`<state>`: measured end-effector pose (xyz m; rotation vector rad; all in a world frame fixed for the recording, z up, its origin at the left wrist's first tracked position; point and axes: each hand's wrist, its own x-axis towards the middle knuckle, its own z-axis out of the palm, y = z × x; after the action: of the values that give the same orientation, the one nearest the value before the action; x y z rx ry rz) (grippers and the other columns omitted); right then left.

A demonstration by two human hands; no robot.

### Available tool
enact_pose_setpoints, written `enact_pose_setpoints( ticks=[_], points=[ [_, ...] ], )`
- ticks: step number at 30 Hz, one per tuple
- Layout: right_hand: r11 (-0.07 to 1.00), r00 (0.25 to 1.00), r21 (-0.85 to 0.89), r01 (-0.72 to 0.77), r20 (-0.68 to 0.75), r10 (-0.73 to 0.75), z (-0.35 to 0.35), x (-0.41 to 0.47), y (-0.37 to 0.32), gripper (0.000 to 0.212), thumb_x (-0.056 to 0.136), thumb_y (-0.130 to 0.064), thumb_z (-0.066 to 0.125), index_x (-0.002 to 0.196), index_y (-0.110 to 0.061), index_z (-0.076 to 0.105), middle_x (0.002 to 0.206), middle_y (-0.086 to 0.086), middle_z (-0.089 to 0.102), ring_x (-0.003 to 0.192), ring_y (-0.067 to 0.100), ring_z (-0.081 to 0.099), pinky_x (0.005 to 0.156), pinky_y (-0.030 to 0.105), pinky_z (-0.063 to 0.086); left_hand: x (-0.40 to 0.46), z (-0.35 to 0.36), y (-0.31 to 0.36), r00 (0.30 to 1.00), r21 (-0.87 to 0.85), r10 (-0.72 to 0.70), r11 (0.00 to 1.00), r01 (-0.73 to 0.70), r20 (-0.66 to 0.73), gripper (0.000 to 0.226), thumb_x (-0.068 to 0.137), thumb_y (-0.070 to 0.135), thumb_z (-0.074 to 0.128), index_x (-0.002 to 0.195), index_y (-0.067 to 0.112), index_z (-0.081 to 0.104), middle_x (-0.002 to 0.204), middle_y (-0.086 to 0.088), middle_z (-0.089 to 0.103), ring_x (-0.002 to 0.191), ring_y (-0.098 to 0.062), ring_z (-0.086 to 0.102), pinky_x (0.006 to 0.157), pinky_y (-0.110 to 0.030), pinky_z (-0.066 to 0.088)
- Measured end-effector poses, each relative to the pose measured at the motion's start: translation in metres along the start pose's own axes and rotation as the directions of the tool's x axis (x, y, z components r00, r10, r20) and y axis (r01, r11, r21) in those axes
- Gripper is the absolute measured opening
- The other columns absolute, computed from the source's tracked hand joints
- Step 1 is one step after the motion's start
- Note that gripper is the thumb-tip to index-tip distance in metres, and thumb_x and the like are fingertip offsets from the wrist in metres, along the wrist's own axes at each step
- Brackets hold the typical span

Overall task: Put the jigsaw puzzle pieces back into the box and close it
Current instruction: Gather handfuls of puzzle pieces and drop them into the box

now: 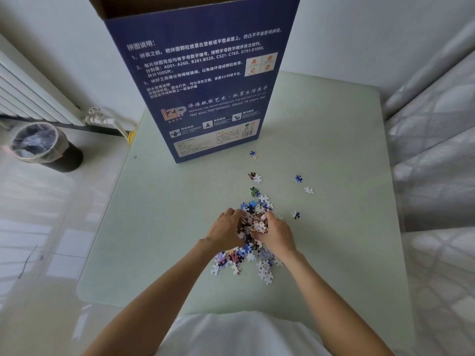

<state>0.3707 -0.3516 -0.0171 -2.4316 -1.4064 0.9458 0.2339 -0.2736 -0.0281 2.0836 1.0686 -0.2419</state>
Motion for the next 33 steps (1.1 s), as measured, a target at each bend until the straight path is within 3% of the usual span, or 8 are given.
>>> enact_pose_setpoints(
  ticks=[3,8,17,20,24,26,30,33],
  points=[
    [0.999,0.999,0.025,0.038,-0.010,-0.038,-0.002,-0.002,-0.003,0.040,0.080,-0.037,0.069,0.109,-0.014,0.053,0.100,0.004,0.066,0.078,0.015,0.054,0.062,0.025,0.041,0.001,0.000,0.002,1.000,-0.010,0.001,1.000,-0.001,-0.022,0.066,0.079,0.036,0.071,0.134,0.017,0.040,0.123,-0.005,0.051,0.112,-0.023,0.051,0.095,-0.030,0.043],
    [0.996,0.999,0.084,0.034,-0.043,-0.031,-0.004,-0.002,0.005,0.033,0.081,-0.037,0.069,0.105,-0.019,0.057,0.079,-0.001,0.067,0.045,0.003,0.040,0.047,0.019,0.031,0.004,-0.003,0.002,0.989,-0.141,-0.101,0.986,0.085,-0.109,0.040,0.081,0.022,0.071,0.116,0.012,0.053,0.112,-0.007,0.064,0.099,-0.023,0.060,0.084,-0.029,0.047],
    [0.999,0.994,-0.003,0.053,-0.094,-0.053,-0.029,-0.003,0.015,0.042,0.084,-0.036,0.067,0.119,-0.015,0.057,0.088,0.006,0.070,0.046,0.001,0.033,0.056,0.020,0.039,-0.002,-0.015,-0.008,0.980,-0.269,-0.113,0.961,0.065,-0.167,0.018,0.079,0.021,0.073,0.094,0.013,0.069,0.092,0.001,0.070,0.081,-0.013,0.065,0.072,-0.019,0.047],
    [0.986,0.980,-0.075,0.148,-0.123,-0.157,-0.052,-0.007,0.003,0.033,0.084,-0.034,0.066,0.110,-0.015,0.060,0.059,-0.013,0.050,0.041,-0.003,0.030,0.045,0.014,0.027,-0.004,-0.022,-0.013,0.974,-0.244,-0.082,0.969,0.029,-0.210,0.012,0.080,0.016,0.072,0.091,0.012,0.071,0.091,-0.001,0.072,0.078,-0.009,0.062,0.072,-0.016,0.046],
    [0.946,0.926,-0.113,0.304,-0.197,-0.321,-0.107,-0.015,-0.032,0.029,0.081,-0.036,0.068,0.102,-0.017,0.062,0.057,-0.020,0.046,0.036,0.002,0.040,0.042,0.011,0.027,-0.010,-0.045,-0.014,0.963,-0.182,0.021,0.981,-0.072,-0.270,0.007,0.081,0.013,0.070,0.088,0.014,0.071,0.088,0.002,0.072,0.077,-0.005,0.061,0.075,-0.018,0.051],
    [0.917,0.882,-0.040,0.397,-0.260,-0.393,-0.146,-0.015,-0.056,0.028,0.078,-0.036,0.070,0.098,-0.017,0.064,0.064,-0.016,0.058,0.044,-0.003,0.050,0.043,0.011,0.035,-0.015,-0.065,-0.007,0.946,-0.148,0.096,0.978,-0.148,-0.310,0.007,0.081,0.013,0.070,0.087,0.015,0.071,0.085,0.004,0.072,0.075,-0.003,0.062,0.074,-0.021,0.053],
    [0.790,0.748,0.111,0.603,-0.425,-0.510,-0.234,-0.008,-0.118,0.026,0.075,-0.033,0.072,0.091,-0.015,0.063,0.076,-0.011,0.065,0.059,-0.003,0.059,0.050,0.012,0.044,-0.031,-0.136,0.019,0.835,-0.060,0.282,0.935,-0.350,-0.472,0.007,0.080,0.010,0.072,0.086,0.014,0.071,0.083,0.004,0.071,0.071,-0.004,0.065,0.066,-0.021,0.054],
    [0.714,0.612,0.045,0.699,-0.554,-0.565,-0.291,0.010,-0.165,0.028,0.078,-0.031,0.072,0.095,-0.013,0.061,0.085,-0.014,0.062,0.070,-0.010,0.059,0.057,0.006,0.044,-0.049,-0.210,0.051,0.644,0.095,0.414,0.878,-0.470,-0.643,0.007,0.081,0.012,0.070,0.089,0.012,0.071,0.086,0.002,0.071,0.073,-0.006,0.067,0.066,-0.016,0.055]
  ],
)
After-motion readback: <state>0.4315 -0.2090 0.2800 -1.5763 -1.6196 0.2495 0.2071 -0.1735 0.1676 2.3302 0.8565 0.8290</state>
